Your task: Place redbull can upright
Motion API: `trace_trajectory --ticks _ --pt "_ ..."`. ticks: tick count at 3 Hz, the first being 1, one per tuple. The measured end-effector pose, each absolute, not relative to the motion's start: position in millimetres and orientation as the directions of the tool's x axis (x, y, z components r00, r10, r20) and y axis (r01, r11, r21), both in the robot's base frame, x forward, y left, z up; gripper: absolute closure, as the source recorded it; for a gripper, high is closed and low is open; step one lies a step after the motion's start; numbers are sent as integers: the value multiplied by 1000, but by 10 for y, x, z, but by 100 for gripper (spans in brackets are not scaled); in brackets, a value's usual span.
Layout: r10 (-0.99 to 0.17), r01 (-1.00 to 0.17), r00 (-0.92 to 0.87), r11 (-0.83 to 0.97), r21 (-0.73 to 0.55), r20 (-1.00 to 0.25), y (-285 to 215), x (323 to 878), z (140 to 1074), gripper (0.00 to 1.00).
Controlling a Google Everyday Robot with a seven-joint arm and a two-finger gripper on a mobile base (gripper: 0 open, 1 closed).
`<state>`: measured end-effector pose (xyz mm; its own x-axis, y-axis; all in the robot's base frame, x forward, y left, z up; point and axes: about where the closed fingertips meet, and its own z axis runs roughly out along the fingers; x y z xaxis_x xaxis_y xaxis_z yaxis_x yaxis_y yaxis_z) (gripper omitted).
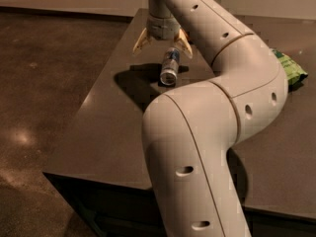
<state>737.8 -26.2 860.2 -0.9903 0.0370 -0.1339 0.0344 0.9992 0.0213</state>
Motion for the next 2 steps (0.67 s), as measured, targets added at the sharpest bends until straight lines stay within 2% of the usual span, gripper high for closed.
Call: trace_trajectory --ticks 1,2 --pt "59 59 -986 998 4 -153 -322 7463 8629 0" --pt "57 60 -985 998 -19 -161 -346 7517 8615 18"
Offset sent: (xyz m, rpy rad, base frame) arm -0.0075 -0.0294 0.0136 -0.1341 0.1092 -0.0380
